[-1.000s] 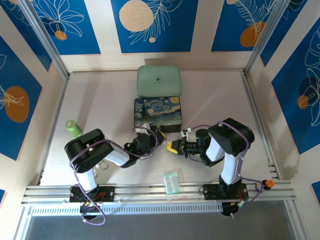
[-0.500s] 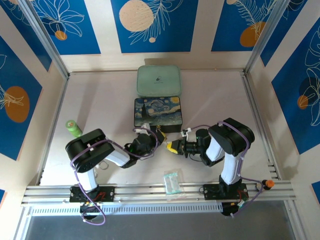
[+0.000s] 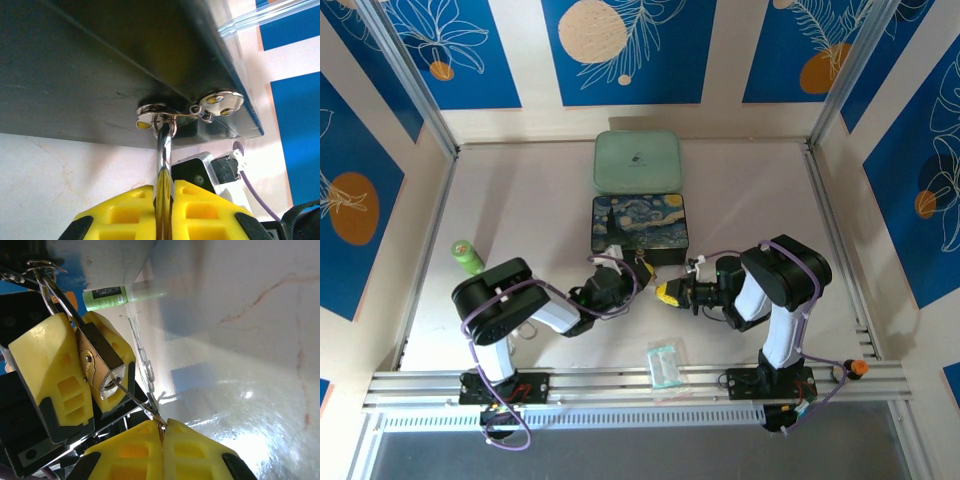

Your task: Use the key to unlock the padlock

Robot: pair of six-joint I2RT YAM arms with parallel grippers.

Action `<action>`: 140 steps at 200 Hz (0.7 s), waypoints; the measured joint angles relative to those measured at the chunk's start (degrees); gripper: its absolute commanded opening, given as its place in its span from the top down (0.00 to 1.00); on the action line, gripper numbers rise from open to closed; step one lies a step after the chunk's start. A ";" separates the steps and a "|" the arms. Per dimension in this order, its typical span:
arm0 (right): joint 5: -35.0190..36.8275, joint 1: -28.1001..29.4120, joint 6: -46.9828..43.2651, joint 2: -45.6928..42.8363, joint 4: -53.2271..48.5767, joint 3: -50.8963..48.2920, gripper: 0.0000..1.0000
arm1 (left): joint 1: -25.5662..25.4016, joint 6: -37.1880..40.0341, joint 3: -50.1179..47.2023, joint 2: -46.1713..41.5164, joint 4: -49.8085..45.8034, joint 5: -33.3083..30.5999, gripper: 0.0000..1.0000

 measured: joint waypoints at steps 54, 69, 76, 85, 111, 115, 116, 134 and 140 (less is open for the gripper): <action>-1.11 -0.24 0.74 0.11 0.00 0.02 1.00 | -0.20 1.36 0.00 1.18 0.00 0.28 1.00; -1.33 -0.33 0.72 0.26 0.02 0.22 1.00 | -0.20 1.42 0.00 1.46 0.52 0.31 1.00; -1.31 -0.35 0.72 0.26 0.00 0.28 1.00 | -0.20 1.29 0.00 1.68 0.81 0.31 1.00; -1.33 -0.39 0.72 0.37 0.04 0.31 1.00 | -0.20 1.25 0.00 1.92 1.27 0.28 1.00; -1.57 -0.66 0.70 0.90 0.94 0.31 1.00 | -0.20 1.25 0.07 2.03 1.53 0.26 1.00; -1.64 -0.68 0.70 0.98 1.11 0.31 1.00 | -0.20 1.25 0.09 2.03 1.53 0.26 1.00; -1.66 -0.70 0.70 0.98 1.14 0.31 1.00 | -0.20 1.25 0.09 2.03 1.53 0.26 1.00; -1.68 -0.76 0.70 1.01 1.20 0.31 1.00 | -0.20 1.25 0.09 2.03 1.55 0.26 1.00; -1.68 -0.76 0.70 1.01 1.20 0.31 1.00 | -0.20 1.27 0.09 2.03 1.53 0.26 1.00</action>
